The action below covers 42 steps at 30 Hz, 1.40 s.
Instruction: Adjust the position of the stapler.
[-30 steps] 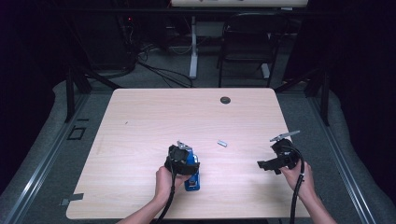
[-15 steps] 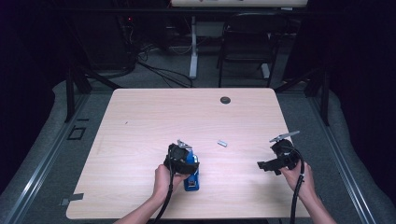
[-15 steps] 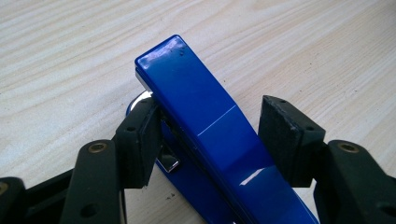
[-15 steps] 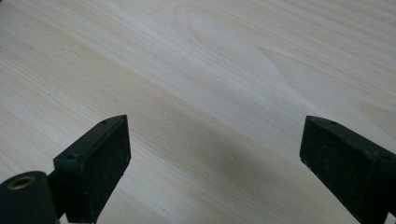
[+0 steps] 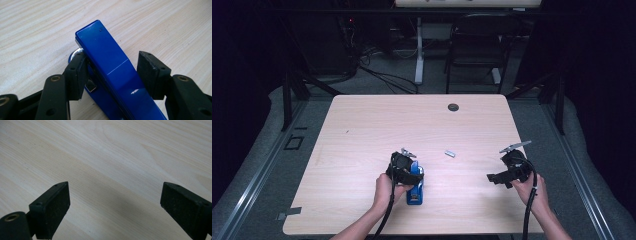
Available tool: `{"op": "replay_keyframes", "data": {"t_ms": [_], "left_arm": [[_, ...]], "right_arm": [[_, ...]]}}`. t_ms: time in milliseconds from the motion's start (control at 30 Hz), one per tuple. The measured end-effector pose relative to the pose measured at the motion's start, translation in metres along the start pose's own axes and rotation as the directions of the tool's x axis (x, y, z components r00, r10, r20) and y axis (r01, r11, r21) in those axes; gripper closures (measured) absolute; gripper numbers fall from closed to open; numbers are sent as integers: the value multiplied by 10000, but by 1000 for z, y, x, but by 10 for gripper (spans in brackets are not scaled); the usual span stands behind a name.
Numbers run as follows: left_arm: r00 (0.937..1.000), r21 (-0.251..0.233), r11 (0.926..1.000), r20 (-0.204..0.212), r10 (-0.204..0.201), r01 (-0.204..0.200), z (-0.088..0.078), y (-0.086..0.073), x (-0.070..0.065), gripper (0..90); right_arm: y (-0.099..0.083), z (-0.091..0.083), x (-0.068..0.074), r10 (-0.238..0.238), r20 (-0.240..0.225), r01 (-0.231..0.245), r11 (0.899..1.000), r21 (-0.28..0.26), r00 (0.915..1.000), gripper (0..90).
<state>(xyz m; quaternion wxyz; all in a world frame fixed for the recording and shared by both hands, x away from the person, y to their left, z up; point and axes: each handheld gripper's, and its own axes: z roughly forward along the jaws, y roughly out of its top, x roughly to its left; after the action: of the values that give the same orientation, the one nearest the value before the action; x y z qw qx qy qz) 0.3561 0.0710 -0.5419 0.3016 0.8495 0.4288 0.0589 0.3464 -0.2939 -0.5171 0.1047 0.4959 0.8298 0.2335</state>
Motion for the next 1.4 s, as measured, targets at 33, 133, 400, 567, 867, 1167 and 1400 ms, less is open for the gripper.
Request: {"op": "replay_keyframes", "data": {"t_ms": [33, 133, 400, 567, 867, 1167, 1400], "left_arm": [[10000, 6, 10000, 58, -19, 19, 0, 0, 0, 438], [9998, 123, 9999, 184, 10, -13, -1, 1, 3, 448], [9992, 290, 9995, 381, 113, -124, -2, 2, 7, 473], [9982, 333, 9993, 582, 153, -173, -3, 2, 11, 485], [9973, 434, 9985, 668, 302, -332, -4, 2, 13, 494], [9949, 598, 9967, 878, 495, -549, -5, 3, 16, 510], [9910, 673, 9949, 1164, 665, -747, -6, 4, 19, 525]], "right_arm": [[0, 0, 0, -12, -28, 12, 10000, 9, 10000, 85], [0, 0, 0, -34, -15, 34, 10000, 5, 10000, 86], [0, 2, -1, -18, -91, 18, 10000, 77, 10000, 87], [1, 3, -1, -27, -133, 28, 10000, 49, 9999, 88], [2, 4, -1, 18, -197, -17, 10000, 35, 9998, 90], [2, 4, -1, 2, -221, -1, 10000, 54, 9998, 92], [2, 4, -1, -10, -266, 12, 10000, 63, 9996, 93]]}}
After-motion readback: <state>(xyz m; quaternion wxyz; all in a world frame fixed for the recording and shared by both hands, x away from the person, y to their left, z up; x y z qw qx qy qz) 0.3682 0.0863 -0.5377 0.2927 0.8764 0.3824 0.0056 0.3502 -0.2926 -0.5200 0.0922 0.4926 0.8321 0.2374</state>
